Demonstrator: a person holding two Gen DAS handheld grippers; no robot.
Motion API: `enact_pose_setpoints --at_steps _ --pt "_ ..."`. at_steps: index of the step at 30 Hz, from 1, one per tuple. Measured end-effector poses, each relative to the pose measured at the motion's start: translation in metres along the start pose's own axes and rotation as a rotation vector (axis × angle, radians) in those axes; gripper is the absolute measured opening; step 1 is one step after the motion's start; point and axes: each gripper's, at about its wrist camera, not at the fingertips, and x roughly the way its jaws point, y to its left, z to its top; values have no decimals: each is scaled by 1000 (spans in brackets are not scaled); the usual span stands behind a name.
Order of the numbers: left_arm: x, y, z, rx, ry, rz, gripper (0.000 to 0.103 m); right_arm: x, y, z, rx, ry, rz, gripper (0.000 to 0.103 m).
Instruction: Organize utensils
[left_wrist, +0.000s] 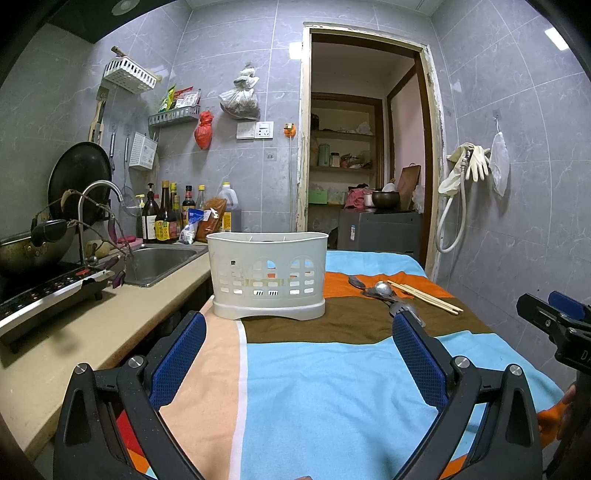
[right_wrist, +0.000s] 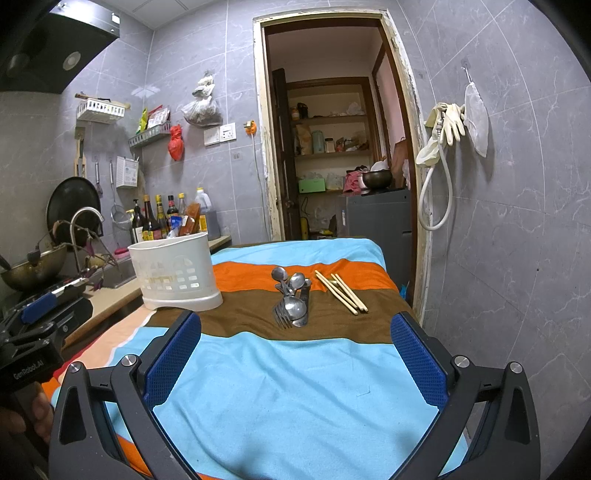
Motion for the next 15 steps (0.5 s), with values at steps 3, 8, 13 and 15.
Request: enact_pose_setpoints --at_steps 3,8,13,15 --pt "0 0 0 0 0 0 99 0 0 0 0 0 0 103" --pt "1 -1 0 1 0 1 99 0 0 0 -1 0 -1 103" --pt "0 -1 0 3 0 1 99 0 0 1 -1 0 0 103" --pt "1 1 1 3 0 2 99 0 0 1 0 0 0 103"
